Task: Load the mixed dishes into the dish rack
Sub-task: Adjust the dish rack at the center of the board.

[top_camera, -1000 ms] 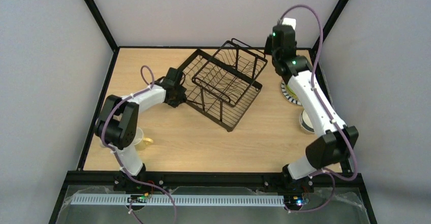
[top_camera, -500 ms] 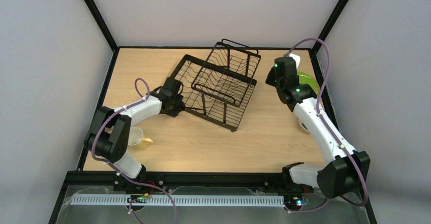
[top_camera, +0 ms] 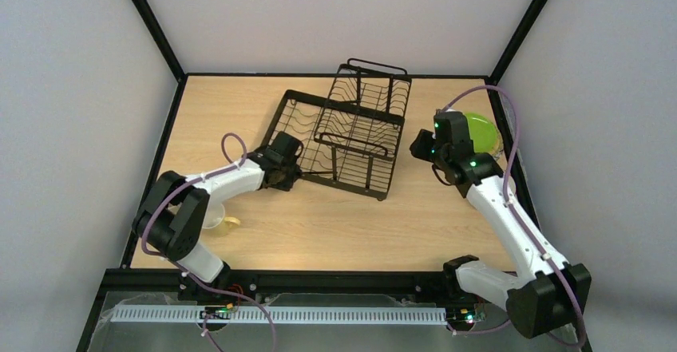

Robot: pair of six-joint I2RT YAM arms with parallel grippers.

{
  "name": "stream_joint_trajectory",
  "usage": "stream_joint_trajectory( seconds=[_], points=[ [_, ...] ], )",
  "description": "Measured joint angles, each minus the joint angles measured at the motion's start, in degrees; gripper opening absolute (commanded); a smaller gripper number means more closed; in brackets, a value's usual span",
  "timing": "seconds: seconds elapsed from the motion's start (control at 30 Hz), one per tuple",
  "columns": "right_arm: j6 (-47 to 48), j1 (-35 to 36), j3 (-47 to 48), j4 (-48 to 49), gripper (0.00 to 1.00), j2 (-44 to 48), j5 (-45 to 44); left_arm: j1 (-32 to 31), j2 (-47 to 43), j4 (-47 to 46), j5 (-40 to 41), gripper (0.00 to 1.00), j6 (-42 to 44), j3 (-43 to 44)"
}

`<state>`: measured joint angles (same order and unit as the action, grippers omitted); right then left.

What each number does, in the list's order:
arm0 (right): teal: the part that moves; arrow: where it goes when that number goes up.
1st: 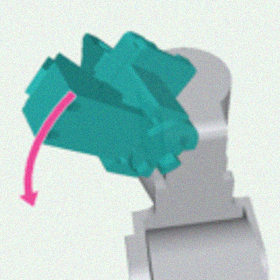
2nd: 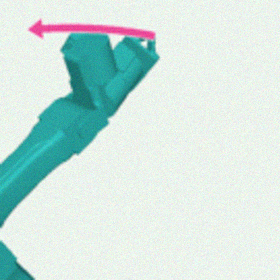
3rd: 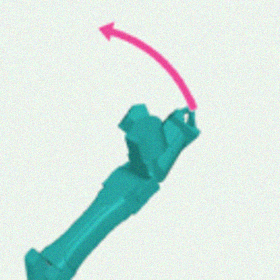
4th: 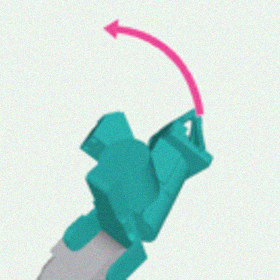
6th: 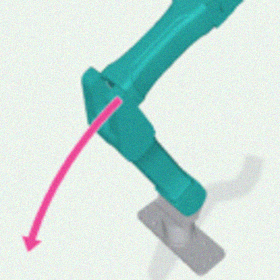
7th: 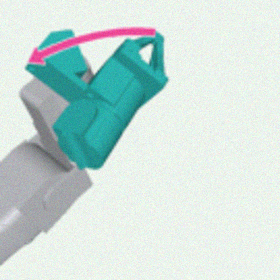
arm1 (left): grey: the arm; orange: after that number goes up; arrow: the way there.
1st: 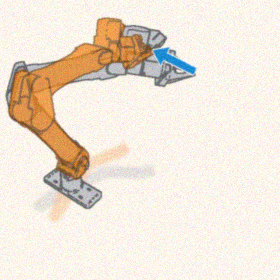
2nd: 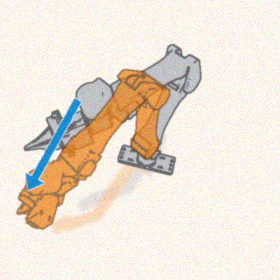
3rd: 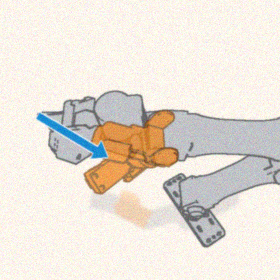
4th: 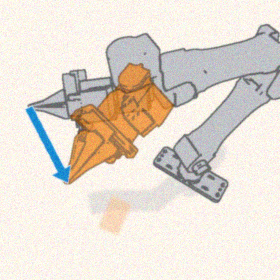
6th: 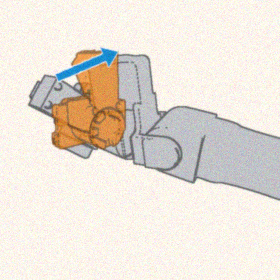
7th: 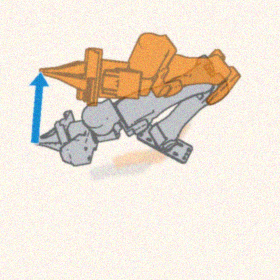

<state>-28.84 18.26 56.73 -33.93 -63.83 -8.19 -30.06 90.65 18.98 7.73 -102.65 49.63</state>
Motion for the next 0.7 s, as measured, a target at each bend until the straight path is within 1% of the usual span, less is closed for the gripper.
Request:
stream_joint_trajectory(
  seconds=[0.3, 0.53, 0.7],
  points=[
    [1.70, 1.27, -0.37, -4.85, 0.96, 5.33, 5.97, -6.64, 2.23, -2.10, 4.87, 0.02, -9.27, 1.16],
    [2.36, 1.57, -1.68, -8.31, 0.96, 8.31, 7.48, -10.08, 4.28, -4.11, 7.85, 0.02, -12.50, 2.21],
    [2.75, 2.38, -2.05, -10.03, 0.95, 9.22, 9.62, -11.43, 6.10, -4.44, 8.39, 0.02, -13.60, 4.13]
  ],
)
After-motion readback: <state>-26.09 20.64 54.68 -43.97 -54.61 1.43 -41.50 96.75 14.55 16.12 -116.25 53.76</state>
